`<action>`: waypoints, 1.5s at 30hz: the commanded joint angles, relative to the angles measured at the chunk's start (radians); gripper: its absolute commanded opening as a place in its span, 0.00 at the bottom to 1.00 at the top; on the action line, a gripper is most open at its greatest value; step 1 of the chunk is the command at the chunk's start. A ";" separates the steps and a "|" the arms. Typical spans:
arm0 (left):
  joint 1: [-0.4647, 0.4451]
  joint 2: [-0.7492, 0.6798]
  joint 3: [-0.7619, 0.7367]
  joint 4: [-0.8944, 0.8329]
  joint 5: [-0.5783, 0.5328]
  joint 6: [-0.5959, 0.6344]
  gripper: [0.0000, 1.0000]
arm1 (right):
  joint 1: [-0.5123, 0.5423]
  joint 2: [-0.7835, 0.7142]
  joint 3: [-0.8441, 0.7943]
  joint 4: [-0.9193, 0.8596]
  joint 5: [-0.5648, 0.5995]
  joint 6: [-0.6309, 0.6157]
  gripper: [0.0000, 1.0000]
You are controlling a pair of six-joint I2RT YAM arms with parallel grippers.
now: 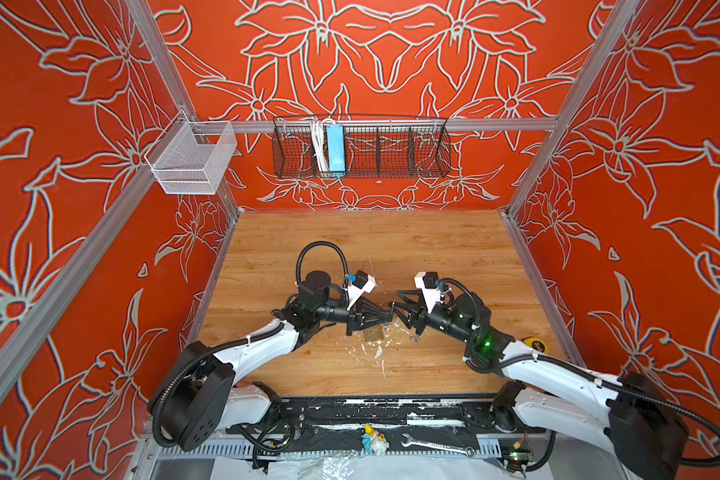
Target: Unlock with the key
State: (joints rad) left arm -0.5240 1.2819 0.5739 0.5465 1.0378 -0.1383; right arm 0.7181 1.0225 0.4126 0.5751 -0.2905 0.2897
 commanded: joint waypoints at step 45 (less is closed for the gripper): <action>-0.067 0.160 0.351 -0.515 -0.719 -0.121 0.00 | -0.012 -0.204 -0.156 0.090 0.385 -0.092 0.98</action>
State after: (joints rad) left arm -0.6292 1.3655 0.8478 0.1589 0.2531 -0.1940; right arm 0.7063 0.8135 0.2890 0.5636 0.1623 0.2531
